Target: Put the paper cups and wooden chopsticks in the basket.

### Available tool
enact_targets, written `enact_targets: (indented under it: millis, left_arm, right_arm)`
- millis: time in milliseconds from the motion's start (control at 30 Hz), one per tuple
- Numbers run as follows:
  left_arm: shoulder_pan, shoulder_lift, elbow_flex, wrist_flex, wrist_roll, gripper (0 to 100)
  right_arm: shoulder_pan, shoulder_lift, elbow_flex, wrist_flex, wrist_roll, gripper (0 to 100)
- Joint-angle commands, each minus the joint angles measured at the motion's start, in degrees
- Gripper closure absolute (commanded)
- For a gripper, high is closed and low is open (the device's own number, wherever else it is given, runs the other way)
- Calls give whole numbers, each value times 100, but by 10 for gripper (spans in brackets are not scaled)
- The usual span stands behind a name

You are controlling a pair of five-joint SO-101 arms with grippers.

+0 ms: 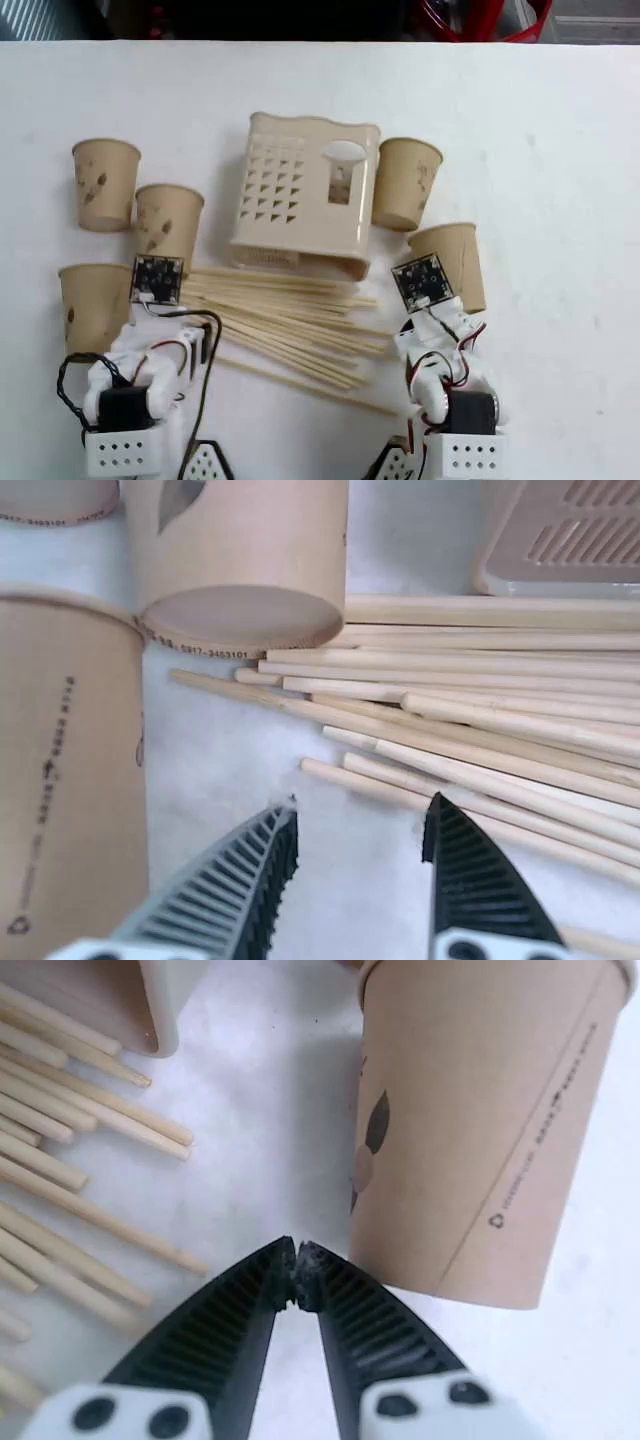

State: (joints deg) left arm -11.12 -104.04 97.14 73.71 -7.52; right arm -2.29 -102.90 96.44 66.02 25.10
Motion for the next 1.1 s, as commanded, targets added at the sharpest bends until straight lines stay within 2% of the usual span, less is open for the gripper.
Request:
enact_targets:
  millis: [0, 100, 300, 500, 600, 800, 900, 1000, 1067]
  left_arm:
    - [-31, -66, -18, 9, 0, 788]
    - [-31, -66, -18, 9, 0, 788]
    - [-31, -66, -18, 9, 0, 788]
    - [-31, -66, -18, 9, 0, 788]
    - [-31, -66, -18, 9, 0, 788]
    - [-31, -66, -18, 9, 0, 788]
    - [-31, -66, -18, 9, 0, 788]
    - [-31, -66, -18, 9, 0, 788]
    - [-31, -66, -18, 9, 0, 788]
  right_arm:
    - [57, -48, -88, -382, 484, 981]
    - [444, -48, -580, -426, 1345, 981]
    - [1068, -31, -2286, 189, 1371, 981]
    - [1051, 681, -3411, 136, 1336, 981]
    - [690, 2088, -4062, 22, 1266, 981]
    - [-295, 5833, -6787, 277, 44, 966]
    - [-681, 7565, -8422, 927, -598, 856]
    - [-1130, 8989, -9837, 1481, -703, 721]
    - [-1420, 9771, -10602, 1727, -738, 693]
